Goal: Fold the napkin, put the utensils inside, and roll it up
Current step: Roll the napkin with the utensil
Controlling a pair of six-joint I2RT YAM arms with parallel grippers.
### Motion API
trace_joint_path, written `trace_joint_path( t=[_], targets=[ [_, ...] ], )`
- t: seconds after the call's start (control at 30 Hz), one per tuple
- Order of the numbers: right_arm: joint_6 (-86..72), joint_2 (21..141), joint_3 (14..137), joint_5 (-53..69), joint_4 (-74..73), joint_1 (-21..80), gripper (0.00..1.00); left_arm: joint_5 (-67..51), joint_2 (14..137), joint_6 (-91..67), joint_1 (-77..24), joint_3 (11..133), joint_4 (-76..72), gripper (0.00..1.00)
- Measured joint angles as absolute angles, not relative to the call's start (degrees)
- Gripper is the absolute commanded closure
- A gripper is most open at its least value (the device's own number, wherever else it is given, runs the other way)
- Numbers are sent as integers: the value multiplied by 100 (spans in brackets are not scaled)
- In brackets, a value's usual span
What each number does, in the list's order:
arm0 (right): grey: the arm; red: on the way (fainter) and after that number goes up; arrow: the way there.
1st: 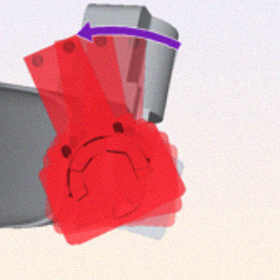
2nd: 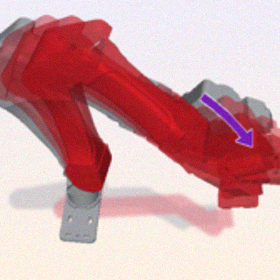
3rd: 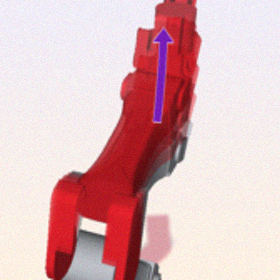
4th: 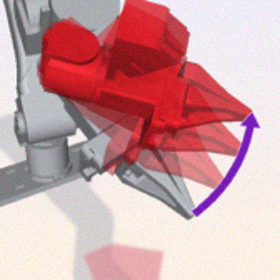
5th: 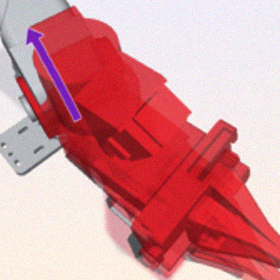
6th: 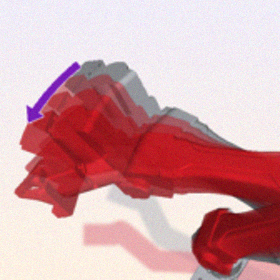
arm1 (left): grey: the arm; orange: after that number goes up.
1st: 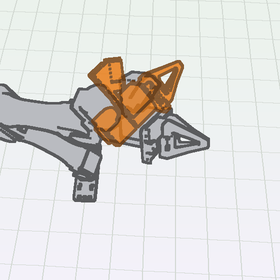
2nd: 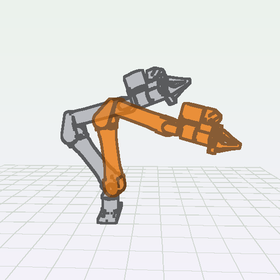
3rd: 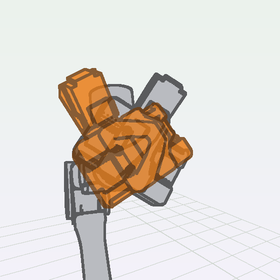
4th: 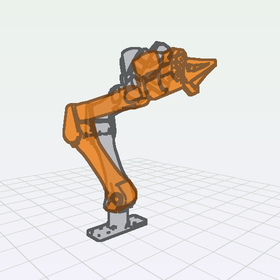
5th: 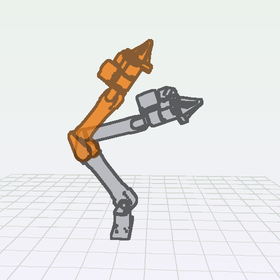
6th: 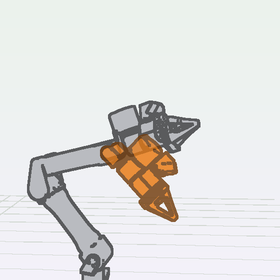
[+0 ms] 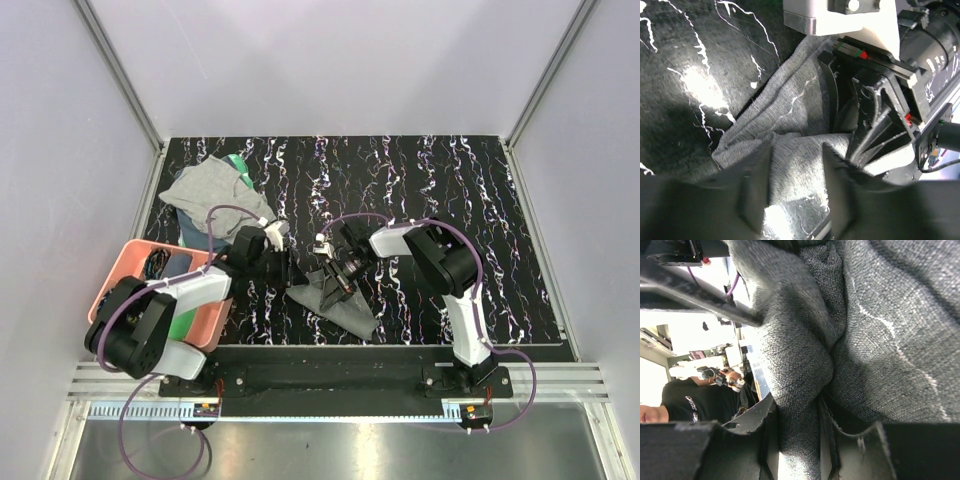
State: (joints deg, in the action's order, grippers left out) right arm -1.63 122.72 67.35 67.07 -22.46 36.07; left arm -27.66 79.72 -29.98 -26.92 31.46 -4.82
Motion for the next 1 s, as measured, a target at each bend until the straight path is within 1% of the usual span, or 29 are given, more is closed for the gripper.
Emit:
trace_joint_path(
  t=[0.07,0.1,0.13,0.2,0.23,0.33,0.37,0.63,0.67,0.83,1.0],
  targets=[
    [-178,12276,6753,6692,-2268,3603,63,-2766,8088,-3013,-2692,3146,-574,79],
    [-189,12276,6759,6667,-2290,3601,61,-2770,8158,-3030,-2692,3151,-637,82],
    [-207,12276,6761,6637,-2311,3599,56,-2779,8230,-3048,-2687,3162,-701,85],
    [-276,12276,6783,6541,-2370,3592,52,-2816,8396,-3076,-2692,3236,-722,90],
    [-314,12269,6796,6514,-2408,3590,48,-2829,8495,-3076,-2692,3295,-707,90],
    [-410,12081,6825,6246,-2569,3590,43,-2858,8739,-3070,-2692,3457,-633,91],
    [-419,11952,6825,6051,-2630,3590,39,-2871,8814,-3065,-2692,3516,-587,91],
    [-307,10473,6783,4189,-2685,3625,28,-2926,9030,-3004,-2696,3601,-287,91],
    [-270,10228,6726,3931,-2593,3669,25,-2954,9056,-3004,-2696,3599,-233,91],
    [86,9139,6173,2794,-2071,4222,21,-3009,9076,-2998,-2698,3629,-165,91],
    [307,8993,5819,2272,-1793,4534,17,-3024,9076,-2995,-2707,3640,-110,91]
  ],
)
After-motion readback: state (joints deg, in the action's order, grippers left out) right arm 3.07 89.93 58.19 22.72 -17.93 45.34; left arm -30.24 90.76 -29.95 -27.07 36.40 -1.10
